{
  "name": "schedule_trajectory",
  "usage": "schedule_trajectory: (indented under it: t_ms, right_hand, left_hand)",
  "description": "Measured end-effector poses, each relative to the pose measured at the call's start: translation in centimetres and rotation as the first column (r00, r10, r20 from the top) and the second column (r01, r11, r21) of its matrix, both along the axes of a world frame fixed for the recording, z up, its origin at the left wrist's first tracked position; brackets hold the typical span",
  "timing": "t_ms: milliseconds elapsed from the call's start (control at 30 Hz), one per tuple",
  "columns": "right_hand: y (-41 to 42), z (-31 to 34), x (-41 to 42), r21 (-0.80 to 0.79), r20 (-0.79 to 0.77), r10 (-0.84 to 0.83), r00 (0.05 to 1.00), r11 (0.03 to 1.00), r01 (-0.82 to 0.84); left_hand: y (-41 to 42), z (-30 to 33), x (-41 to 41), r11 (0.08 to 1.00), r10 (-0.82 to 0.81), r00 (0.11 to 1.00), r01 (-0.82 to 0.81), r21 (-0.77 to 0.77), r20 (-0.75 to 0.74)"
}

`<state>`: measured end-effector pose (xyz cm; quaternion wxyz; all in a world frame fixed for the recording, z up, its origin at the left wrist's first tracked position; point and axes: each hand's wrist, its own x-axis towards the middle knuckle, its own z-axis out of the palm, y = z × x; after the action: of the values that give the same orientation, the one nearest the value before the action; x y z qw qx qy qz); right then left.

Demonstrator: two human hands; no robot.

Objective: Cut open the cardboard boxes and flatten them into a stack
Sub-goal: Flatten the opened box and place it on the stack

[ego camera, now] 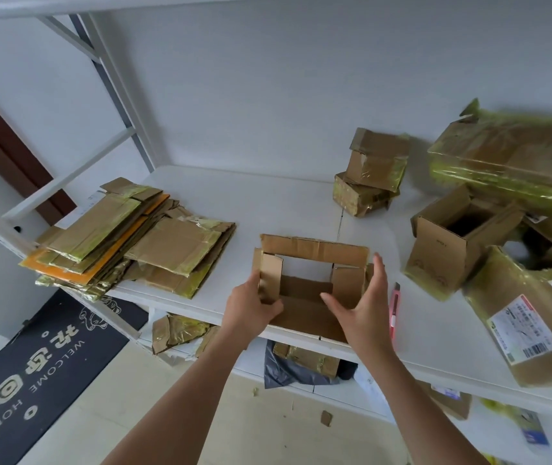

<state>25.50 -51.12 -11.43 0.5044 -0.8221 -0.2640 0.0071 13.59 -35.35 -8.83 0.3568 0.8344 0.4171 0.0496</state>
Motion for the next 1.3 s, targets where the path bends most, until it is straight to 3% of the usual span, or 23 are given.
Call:
schedule_trajectory:
  t_ms: [100,200,267,333,400,467,600,667,733,767,800,867,967,1100,1167,1233,1300]
  right_hand:
    - [0.5,0.0,0.4,-0.005,-0.069,0.004,0.998,1.000,-0.004]
    - [0.4,0.9,0.6,-0.109,-0.098,0.005,0.995,0.994,-0.016]
    - [-0.1,1.4,1.0,-0.151,-0.147,0.073,0.986,0.984,-0.095]
    - [-0.9,1.9,1.7,-0.140,-0.234,0.215,0.948,0.958,-0.252]
    - [-1.8,2.3,2.6,-0.126,-0.326,0.371,0.869,0.895,-0.429]
    - [-2.4,2.5,3.1,-0.171,-0.400,0.495,0.772,0.787,-0.593]
    - [-2.2,1.7,2.4,-0.349,-0.524,0.556,0.646,0.551,-0.758]
    - [-1.7,0.7,1.3,-0.444,-0.545,0.534,0.646,0.470,-0.763]
    - [-1.3,-0.5,0.4,-0.550,-0.531,0.526,0.665,0.384,-0.742]
    - [-1.1,-1.0,0.2,-0.583,-0.509,0.530,0.678,0.368,-0.725]
    - [-0.8,-1.5,0.1,-0.595,-0.483,0.530,0.697,0.385,-0.706]
    - [0.1,-2.2,-0.1,-0.574,-0.403,0.511,0.759,0.505,-0.645]
    - [1.2,-4.1,-0.2,-0.602,-0.256,0.422,0.870,0.635,-0.484]
    - [2.0,-6.6,-1.4,-0.765,-0.125,0.407,0.905,0.541,-0.349]
    - [2.8,-6.7,-1.5,-0.790,-0.111,0.381,0.918,0.526,-0.314]
    - [3.6,-6.5,-1.4,-0.787,-0.103,0.353,0.930,0.544,-0.293]
    - [3.9,-6.7,-1.4,-0.787,-0.075,0.345,0.935,0.555,-0.268]
  left_hand:
    - [-0.3,0.3,-0.1,0.999,-0.004,1.000,0.004,-0.032,0.023]
    - [-0.4,0.9,-0.1,0.995,-0.040,0.998,0.044,-0.086,0.049]
    - [0.1,1.4,-0.4,0.952,0.024,0.990,0.020,-0.305,0.140]
    - [1.3,1.9,-0.8,0.754,0.245,0.930,-0.006,-0.657,0.273]
    - [2.7,2.3,-1.7,0.515,0.412,0.857,0.062,-0.855,0.310]
    - [4.0,2.1,-3.0,0.373,0.489,0.823,0.100,-0.922,0.287]
    - [5.5,0.1,-5.7,0.225,0.618,0.754,0.099,-0.969,0.220]
    - [6.0,-1.0,-6.6,0.289,0.540,0.827,-0.008,-0.957,0.156]
    - [5.7,-2.0,-7.0,0.514,0.341,0.939,-0.141,-0.846,0.051]
    - [5.3,-2.8,-7.0,0.611,0.309,0.951,-0.219,-0.760,-0.026]
    - [5.0,-3.7,-7.0,0.671,0.340,0.934,-0.322,-0.668,-0.108]
    - [4.3,-5.3,-6.7,0.681,0.437,0.875,-0.473,-0.559,-0.208]
    - [3.2,-6.1,-5.8,0.714,0.453,0.850,-0.527,-0.460,-0.270]
    - [2.8,-5.8,-4.6,0.960,0.268,0.916,-0.282,-0.002,-0.298]
    - [2.8,-6.2,-4.0,0.973,0.127,0.959,-0.072,0.218,-0.251]
    - [2.8,-7.1,-3.5,0.955,-0.043,0.972,0.108,0.277,-0.230]
    - [2.7,-8.3,-3.3,0.943,-0.103,0.959,0.178,0.281,-0.262]
